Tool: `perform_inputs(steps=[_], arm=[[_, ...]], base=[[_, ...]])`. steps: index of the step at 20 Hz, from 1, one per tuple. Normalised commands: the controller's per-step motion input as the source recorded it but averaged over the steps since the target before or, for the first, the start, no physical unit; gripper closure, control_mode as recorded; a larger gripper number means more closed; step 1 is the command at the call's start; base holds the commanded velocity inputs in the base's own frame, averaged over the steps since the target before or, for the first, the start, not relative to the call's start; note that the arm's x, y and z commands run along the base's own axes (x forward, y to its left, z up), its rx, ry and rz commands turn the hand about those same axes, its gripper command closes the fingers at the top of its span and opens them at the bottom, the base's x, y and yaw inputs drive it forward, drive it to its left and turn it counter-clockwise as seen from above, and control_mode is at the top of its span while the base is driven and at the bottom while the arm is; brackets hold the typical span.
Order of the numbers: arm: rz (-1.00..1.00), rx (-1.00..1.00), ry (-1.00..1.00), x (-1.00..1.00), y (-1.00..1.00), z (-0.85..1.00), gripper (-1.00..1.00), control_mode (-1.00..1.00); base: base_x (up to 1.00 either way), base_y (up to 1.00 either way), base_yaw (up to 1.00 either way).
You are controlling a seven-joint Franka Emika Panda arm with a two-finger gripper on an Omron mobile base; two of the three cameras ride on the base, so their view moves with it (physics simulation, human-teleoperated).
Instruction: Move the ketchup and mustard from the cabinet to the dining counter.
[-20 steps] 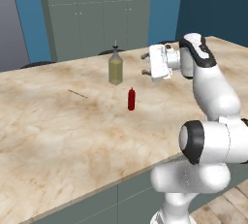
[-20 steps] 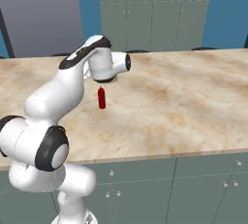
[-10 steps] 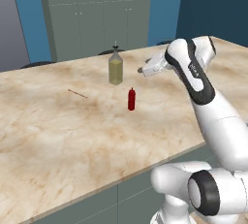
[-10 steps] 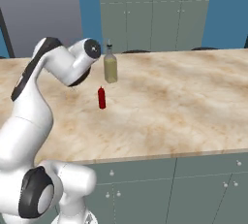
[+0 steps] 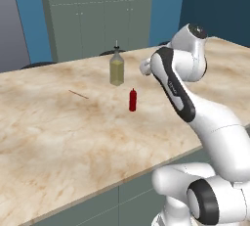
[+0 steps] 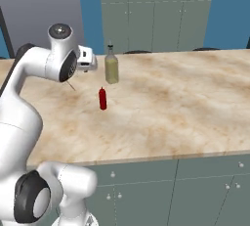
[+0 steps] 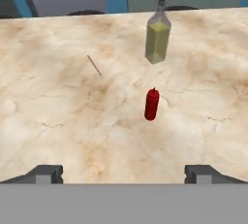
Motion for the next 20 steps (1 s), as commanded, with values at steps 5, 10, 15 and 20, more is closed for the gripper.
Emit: perform_inputs(steps=[5,10,15,20], arm=[[-0.25,-0.09,0.13,0.0,-0.44,-0.48,-1.0,-1.0],[-0.04,-0.01,0.06,-0.06,-0.26,-0.24,-1.0,-1.0],[0.0,0.0,0.0,0.0,0.0,0.0,-1.0,1.0],[0.0,0.0,0.0,0.0,0.0,0.0,-1.0,1.0]], base=[[0.0,0.0,0.0],[0.0,0.0,0.0],[-0.97,-0.25,-0.01],[-0.89,0.21,0.35]])
